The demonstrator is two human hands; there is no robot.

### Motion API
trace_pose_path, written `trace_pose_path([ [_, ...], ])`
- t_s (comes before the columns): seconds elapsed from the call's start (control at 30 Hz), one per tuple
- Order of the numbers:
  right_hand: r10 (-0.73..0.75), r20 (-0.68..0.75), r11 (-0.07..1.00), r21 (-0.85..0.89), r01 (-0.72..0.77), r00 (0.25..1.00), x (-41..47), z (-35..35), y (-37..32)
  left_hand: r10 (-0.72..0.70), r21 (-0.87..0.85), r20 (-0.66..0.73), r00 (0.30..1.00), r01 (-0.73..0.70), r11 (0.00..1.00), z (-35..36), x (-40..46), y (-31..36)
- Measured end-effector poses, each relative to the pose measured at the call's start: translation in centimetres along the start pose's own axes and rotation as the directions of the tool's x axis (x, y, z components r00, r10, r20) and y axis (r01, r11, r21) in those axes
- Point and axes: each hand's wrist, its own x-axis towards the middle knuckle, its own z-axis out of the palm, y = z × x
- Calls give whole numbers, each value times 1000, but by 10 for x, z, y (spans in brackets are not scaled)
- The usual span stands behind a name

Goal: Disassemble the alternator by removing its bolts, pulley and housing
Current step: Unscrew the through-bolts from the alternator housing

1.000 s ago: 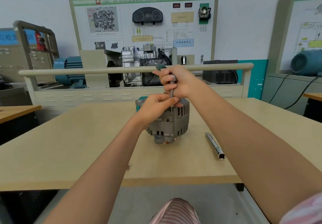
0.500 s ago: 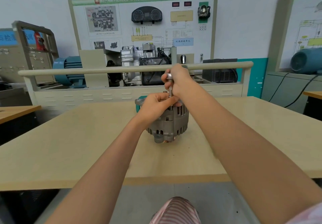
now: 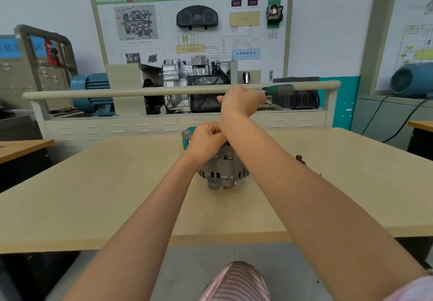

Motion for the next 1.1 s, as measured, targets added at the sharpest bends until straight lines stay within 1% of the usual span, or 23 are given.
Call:
trace_pose_path([
  [0.03,59,29,998,-16,-59,998,3,0,-2,6,-13,6,1000,-6,1000,1,0,1],
  [0.1,199,113,977,-104,-187,974,13,-1,-8,13,-26,30,999,-12,1000,1,0,3],
  [0.13,278,166,956,-146,-255,946,17,-3,-10,14,-31,51,999,-12,999,0,0,3],
  [0.2,429,283,900,-214,-379,858,25,-6,-15,-1,-46,92,996,5,999,-1,0,4],
  [0.3,535,398,844,-296,-448,745,32,-10,-18,-27,-37,108,994,31,999,-2,2,4],
  [0.37,547,434,836,-314,-449,715,31,-12,-20,-18,-27,80,997,21,999,-2,2,4],
  [0.4,535,427,844,-296,-447,729,30,-12,-19,-7,-28,69,998,9,1000,-2,2,3],
  [0.43,499,387,866,-249,-433,775,26,-10,-17,3,-32,65,998,-1,999,-2,2,3],
  [0.47,423,317,906,-181,-383,849,21,-8,-14,8,-37,60,998,-6,999,-2,2,2],
  [0.5,308,222,950,-114,-289,925,17,-7,-9,7,-37,49,999,-5,999,-2,2,2],
  [0.53,184,118,982,-55,-179,976,15,-5,-4,3,-30,31,1000,-2,1000,-1,2,1],
  [0.57,95,39,995,-9,-95,995,15,-3,1,-3,-22,10,1000,3,1000,0,3,0],
  [0.6,68,11,998,14,-68,998,16,-3,3,-6,-22,-2,1000,6,1000,0,3,0],
  [0.63,91,24,996,8,-91,996,16,-3,2,-6,-32,-2,1000,6,999,1,3,-1],
  [0.7,224,139,974,-75,-216,964,20,-6,-4,9,-49,16,1000,-8,999,2,2,1],
  [0.77,372,280,926,-170,-336,885,24,-8,-12,8,-58,38,999,-6,998,1,2,2],
  [0.8,424,345,904,-214,-370,837,26,-8,-14,0,-63,52,999,3,998,0,2,2],
  [0.87,492,440,869,-290,-400,751,29,-10,-16,-20,-59,85,996,25,998,-2,3,3],
  [0.93,526,490,851,-320,-417,696,29,-13,-20,-35,-64,110,993,43,997,-4,4,2],
  [1.0,519,493,855,-299,-425,698,28,-13,-20,-29,-70,110,994,37,997,-5,3,2],
  [1.03,498,459,867,-264,-422,736,27,-13,-19,-26,-68,105,994,33,997,-5,3,1],
  [1.07,451,394,893,-212,-398,801,23,-11,-16,-23,-61,99,995,29,998,-5,3,1],
  [1.1,364,300,931,-143,-336,882,20,-9,-12,-21,-47,91,996,26,999,-5,3,1],
])
